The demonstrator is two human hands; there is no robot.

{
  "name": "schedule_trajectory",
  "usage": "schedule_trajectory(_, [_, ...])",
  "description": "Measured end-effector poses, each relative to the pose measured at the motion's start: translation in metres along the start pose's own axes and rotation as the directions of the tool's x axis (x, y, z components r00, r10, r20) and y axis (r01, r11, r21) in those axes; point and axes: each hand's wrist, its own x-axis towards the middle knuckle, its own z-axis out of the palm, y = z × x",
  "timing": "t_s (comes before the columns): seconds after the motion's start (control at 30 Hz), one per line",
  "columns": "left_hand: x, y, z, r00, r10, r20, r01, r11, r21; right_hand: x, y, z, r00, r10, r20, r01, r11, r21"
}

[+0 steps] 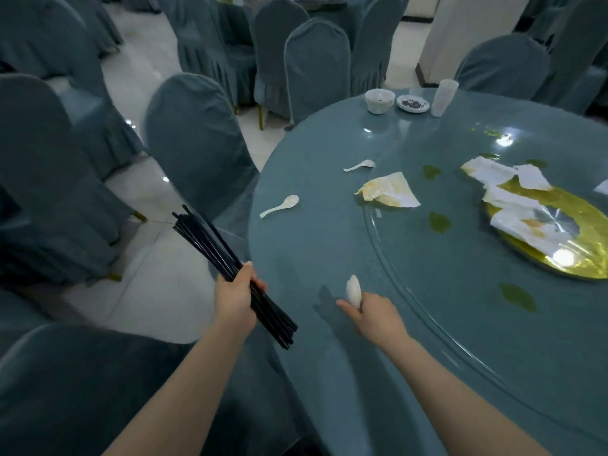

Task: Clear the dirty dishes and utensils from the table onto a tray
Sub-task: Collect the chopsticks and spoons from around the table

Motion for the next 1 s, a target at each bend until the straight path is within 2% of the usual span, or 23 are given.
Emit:
schedule_trajectory(0.1, [-0.015, 0.033, -0.041, 0.999, 0.006, -0.036, -0.011, 0.992, -0.124, -0.005, -0.047, 0.006, 0.996, -0.093, 0.015, 0.094, 0.991, -0.094])
schedule_trajectory(0.2, [-0.033, 0.070, -0.085, 0.998, 0.011, -0.059, -0.025, 0.970, -0.242, -0.018, -0.098, 0.013, 0.973, -0.222, 0.058, 0.225, 0.973, -0.044])
schedule_trajectory(0.47, [-0.098, 0.151, -0.223, 0.999, 0.028, -0.022, -0.035, 0.873, -0.486, -0.094, -0.222, 0.059, 0.911, -0.410, 0.055, 0.409, 0.912, 0.027])
schedule_trajectory(0.57, [-0.122, 0.167, -0.283, 0.999, 0.035, 0.021, -0.017, 0.836, -0.549, -0.134, -0.263, 0.084, 0.890, -0.456, 0.019, 0.454, 0.889, 0.061])
schedule_trajectory(0.67, [-0.138, 0.177, -0.341, 0.998, 0.033, 0.061, 0.012, 0.787, -0.617, -0.168, -0.299, 0.105, 0.855, -0.518, -0.029, 0.519, 0.855, 0.016])
schedule_trajectory(0.8, [-0.151, 0.187, -0.407, 0.999, -0.002, 0.051, 0.035, 0.759, -0.651, -0.205, -0.336, 0.127, 0.829, -0.557, -0.047, 0.558, 0.830, 0.005])
schedule_trajectory(1.0, [-0.143, 0.202, -0.456, 0.996, -0.028, 0.086, 0.082, 0.690, -0.719, -0.221, -0.371, 0.141, 0.812, -0.579, -0.066, 0.578, 0.815, -0.047])
